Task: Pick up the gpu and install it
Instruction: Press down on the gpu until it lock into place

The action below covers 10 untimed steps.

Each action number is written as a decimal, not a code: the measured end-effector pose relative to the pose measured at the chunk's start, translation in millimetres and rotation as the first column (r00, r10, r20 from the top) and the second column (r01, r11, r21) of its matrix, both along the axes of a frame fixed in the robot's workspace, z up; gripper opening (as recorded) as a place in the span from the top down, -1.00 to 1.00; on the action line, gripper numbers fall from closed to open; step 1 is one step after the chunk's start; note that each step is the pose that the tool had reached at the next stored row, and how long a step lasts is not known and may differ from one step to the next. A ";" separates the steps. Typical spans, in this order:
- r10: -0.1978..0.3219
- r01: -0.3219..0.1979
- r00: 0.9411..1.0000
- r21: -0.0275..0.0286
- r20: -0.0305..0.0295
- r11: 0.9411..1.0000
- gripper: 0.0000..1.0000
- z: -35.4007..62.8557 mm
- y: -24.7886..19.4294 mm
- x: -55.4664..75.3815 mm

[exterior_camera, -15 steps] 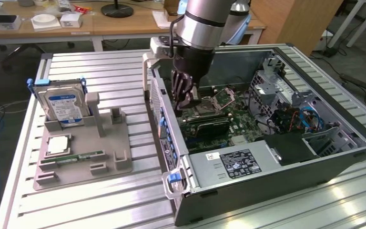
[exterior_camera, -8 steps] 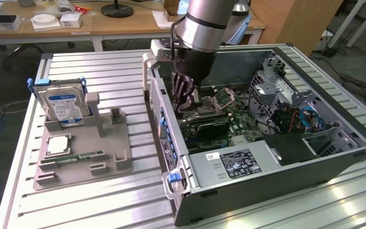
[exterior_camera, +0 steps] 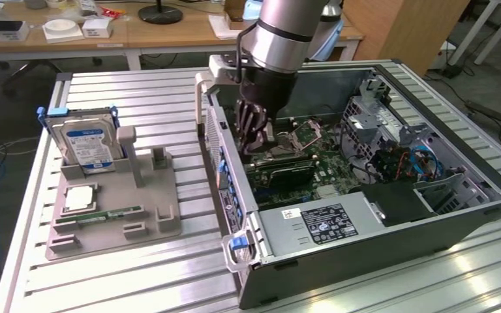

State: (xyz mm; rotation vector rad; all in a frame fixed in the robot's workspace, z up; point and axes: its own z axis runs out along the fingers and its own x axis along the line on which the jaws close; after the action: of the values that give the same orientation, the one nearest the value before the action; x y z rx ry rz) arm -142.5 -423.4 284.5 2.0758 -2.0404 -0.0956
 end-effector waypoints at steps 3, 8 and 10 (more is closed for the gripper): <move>0.000 0.000 1.000 0.000 -0.020 1.000 0.80 1.2 0.0 2.9; 0.000 0.000 0.999 0.000 -0.050 1.000 0.80 2.1 0.0 12.8; 0.000 0.000 0.998 0.000 -0.064 1.000 0.80 2.5 0.0 16.7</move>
State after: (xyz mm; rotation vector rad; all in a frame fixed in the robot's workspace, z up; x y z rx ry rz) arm -125.9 -423.4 287.1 2.0455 -2.0029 -0.1602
